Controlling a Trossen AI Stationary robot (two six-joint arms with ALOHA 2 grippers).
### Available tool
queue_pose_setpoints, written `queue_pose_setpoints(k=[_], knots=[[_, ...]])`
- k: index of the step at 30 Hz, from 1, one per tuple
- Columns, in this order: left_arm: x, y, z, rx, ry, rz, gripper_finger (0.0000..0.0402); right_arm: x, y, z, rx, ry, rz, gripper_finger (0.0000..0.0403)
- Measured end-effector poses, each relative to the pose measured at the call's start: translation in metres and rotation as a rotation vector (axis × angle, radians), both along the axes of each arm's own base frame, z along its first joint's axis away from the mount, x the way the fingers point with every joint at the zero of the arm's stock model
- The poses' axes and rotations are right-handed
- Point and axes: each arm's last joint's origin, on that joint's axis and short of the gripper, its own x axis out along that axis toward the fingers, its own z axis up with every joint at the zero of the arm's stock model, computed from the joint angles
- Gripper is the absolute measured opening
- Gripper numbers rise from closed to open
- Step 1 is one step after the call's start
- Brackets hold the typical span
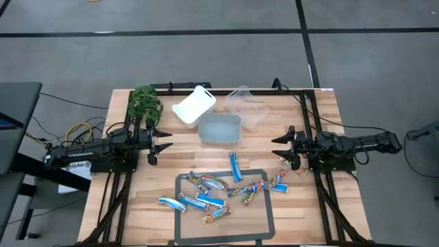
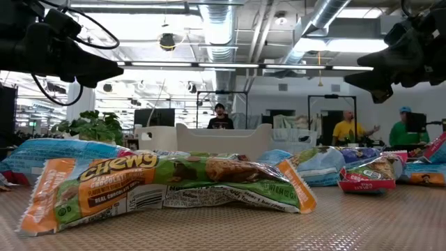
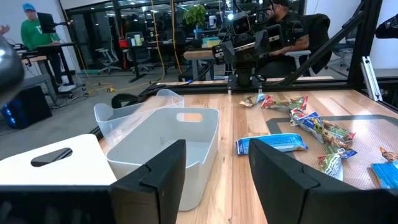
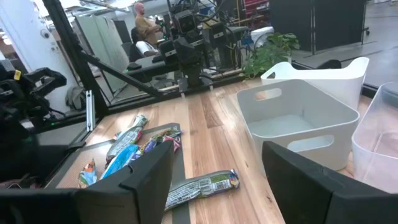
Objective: Pick and place Granola Bars by type
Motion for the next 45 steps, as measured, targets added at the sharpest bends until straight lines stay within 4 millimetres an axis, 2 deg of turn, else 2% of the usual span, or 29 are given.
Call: queue_pose_setpoints(k=[16,18,25,30,33,39,45], knots=[[0.0,0.0,0.001,0.008,-0.004,0.003,0.0169,0.0,0.0,0.0,0.0,0.0,0.0,0.024],[0.0,0.0,0.003,0.005,-0.029,0.014,0.0169,0.0,0.0,0.0,0.0,0.0,0.0,0.024],[0.0,0.0,0.009,-0.166,-0.12,-0.008,0.0169,0.0,0.0,0.0,0.0,0.0,0.0,0.024],[0.0,-0.001,0.014,-0.138,-0.11,-0.026,0.0169,0.0,0.0,0.0,0.0,0.0,0.0,0.024],[0.003,-0.002,0.026,-0.096,-0.096,-0.045,0.0169,0.0,0.0,0.0,0.0,0.0,0.0,0.024],[0.024,-0.002,0.047,-0.031,0.102,0.05,0.0169,0.0,0.0,0.0,0.0,0.0,0.0,0.024],[0.071,-0.005,0.062,0.04,0.443,0.083,0.0169,0.0,0.0,0.0,0.0,0.0,0.0,0.024]])
